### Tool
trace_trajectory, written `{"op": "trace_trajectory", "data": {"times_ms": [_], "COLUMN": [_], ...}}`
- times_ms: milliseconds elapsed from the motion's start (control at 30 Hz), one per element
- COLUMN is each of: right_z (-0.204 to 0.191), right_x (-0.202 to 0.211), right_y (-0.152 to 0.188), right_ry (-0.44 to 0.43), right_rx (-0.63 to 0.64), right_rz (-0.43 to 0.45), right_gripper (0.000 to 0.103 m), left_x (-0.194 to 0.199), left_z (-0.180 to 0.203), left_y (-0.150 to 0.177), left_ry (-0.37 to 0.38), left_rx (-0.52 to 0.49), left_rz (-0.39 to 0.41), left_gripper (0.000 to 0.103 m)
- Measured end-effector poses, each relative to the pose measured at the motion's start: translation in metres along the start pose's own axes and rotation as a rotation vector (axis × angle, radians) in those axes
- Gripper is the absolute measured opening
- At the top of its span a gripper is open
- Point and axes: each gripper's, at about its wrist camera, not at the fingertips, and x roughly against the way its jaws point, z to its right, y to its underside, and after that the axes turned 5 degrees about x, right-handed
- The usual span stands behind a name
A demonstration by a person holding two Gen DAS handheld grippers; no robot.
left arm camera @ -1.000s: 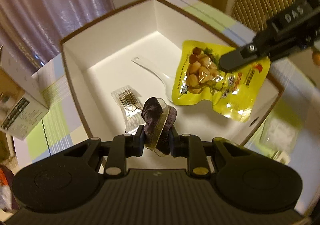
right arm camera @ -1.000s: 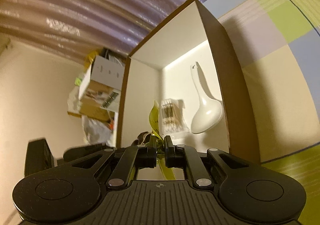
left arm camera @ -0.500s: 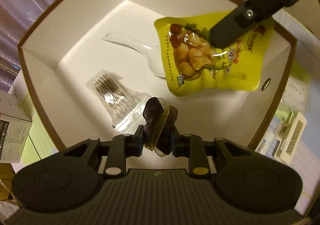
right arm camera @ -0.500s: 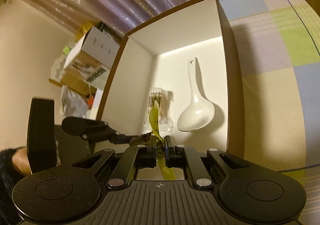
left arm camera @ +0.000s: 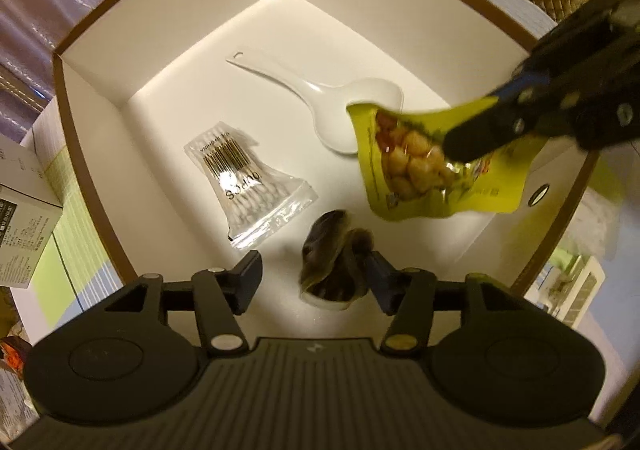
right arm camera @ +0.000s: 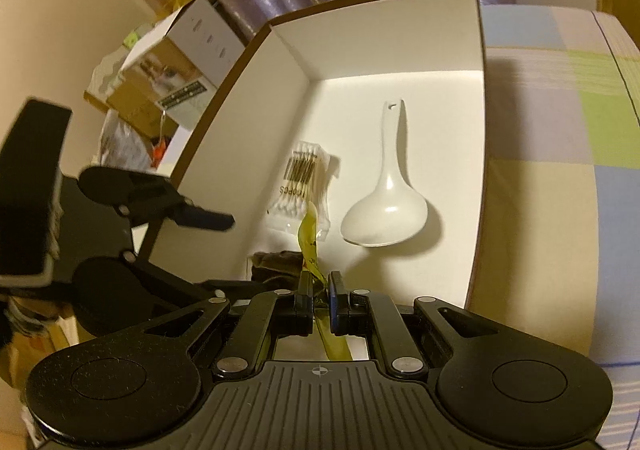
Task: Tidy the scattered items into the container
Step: 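Open the left tool to drop the scrunchie while the right tool releases the snack packet in the box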
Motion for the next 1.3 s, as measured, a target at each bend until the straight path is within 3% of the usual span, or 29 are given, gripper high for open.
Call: {"op": "trace_trajectory", "data": {"times_ms": [100,400,467,533,600,700,1067,1100,1133,1167,1300], "right_z": [-0.004,-0.02,-0.021,-0.029,-0.042,-0.052,-0.057,-0.057,-0.057,-0.058,-0.06], "right_x": [-0.004,-0.016,-0.016,-0.013,-0.009,-0.009,0.02,0.023,0.024,0.027,0.036], "right_y": [0.001,0.008,0.009,0.013,0.015,0.017,0.014,0.015,0.016,0.018,0.02], "right_ry": [0.015,0.071,0.071,0.027,0.036,0.058,0.149,0.156,0.168,0.183,0.196], "right_rx": [0.046,0.233,0.254,0.305,0.366,0.415,0.34,0.336,0.333,0.331,0.304], "right_rz": [-0.009,-0.057,-0.068,-0.054,-0.032,-0.04,-0.057,-0.056,-0.051,-0.038,-0.003], "right_gripper": [0.01,0.011,0.024,0.066,0.079,0.079,0.08,0.085,0.097,0.1,0.101], "left_x": [0.004,0.016,0.019,0.02,0.021,0.022,0.036,0.038,0.039,0.04,0.047], "left_z": [-0.001,0.007,0.008,0.007,0.006,0.006,0.002,0.003,0.003,0.004,0.009], "left_y": [0.0,-0.003,-0.003,-0.002,-0.002,-0.002,0.004,0.005,0.005,0.005,0.007], "left_ry": [-0.017,-0.06,-0.067,-0.072,-0.079,-0.087,-0.119,-0.119,-0.117,-0.117,-0.138], "left_rx": [0.018,0.043,0.048,0.054,0.059,0.064,0.105,0.112,0.121,0.128,0.138], "left_rz": [0.007,0.045,0.052,0.058,0.061,0.068,0.093,0.095,0.097,0.097,0.108], "left_gripper": [0.063,0.071,0.073,0.074,0.075,0.075,0.08,0.081,0.082,0.082,0.085]}}
